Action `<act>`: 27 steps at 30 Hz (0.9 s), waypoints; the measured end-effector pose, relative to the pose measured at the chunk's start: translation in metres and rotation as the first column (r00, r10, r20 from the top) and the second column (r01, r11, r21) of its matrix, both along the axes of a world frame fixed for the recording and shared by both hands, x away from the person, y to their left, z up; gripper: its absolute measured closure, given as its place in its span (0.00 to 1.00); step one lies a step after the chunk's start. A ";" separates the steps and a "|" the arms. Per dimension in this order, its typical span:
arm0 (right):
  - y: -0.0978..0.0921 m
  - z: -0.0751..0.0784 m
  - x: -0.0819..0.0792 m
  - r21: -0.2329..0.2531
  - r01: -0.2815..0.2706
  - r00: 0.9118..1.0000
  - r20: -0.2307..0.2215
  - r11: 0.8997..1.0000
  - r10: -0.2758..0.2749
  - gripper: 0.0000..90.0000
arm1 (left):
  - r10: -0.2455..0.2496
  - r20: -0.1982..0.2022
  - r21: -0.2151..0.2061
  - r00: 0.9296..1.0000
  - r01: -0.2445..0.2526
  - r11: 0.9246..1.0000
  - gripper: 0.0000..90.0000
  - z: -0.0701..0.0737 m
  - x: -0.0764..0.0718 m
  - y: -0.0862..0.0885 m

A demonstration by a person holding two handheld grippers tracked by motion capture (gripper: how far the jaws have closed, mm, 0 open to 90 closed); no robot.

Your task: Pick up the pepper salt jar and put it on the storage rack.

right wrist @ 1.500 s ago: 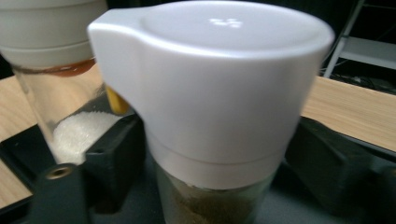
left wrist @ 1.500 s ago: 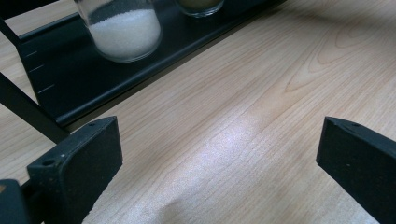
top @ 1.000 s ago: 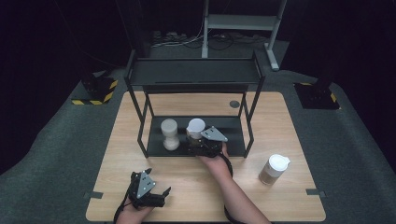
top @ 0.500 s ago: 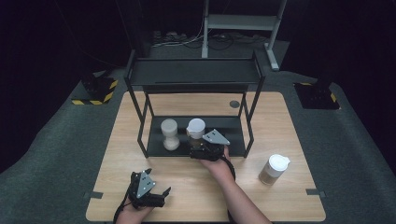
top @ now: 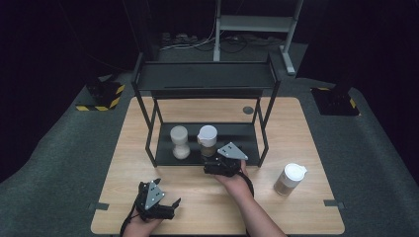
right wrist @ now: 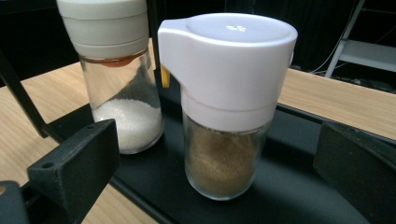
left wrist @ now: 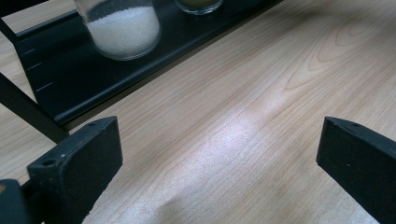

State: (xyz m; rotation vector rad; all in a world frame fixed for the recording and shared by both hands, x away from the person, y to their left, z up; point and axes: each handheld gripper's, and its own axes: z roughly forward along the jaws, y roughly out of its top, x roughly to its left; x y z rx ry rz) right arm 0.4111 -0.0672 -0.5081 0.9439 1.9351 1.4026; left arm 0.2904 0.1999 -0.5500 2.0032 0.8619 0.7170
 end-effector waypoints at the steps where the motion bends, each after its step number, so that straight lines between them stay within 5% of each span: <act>1: -0.001 0.000 -0.001 0.000 0.000 1.000 0.001 1.000 0.000 0.00 | 0.000 0.000 0.001 1.000 0.000 1.000 0.01 0.000 0.000 0.000; 27: -0.042 -0.003 -0.048 -0.025 0.009 1.000 0.014 1.000 -0.009 0.00 | -0.005 -0.011 0.020 1.000 0.005 1.000 0.01 0.000 0.001 -0.002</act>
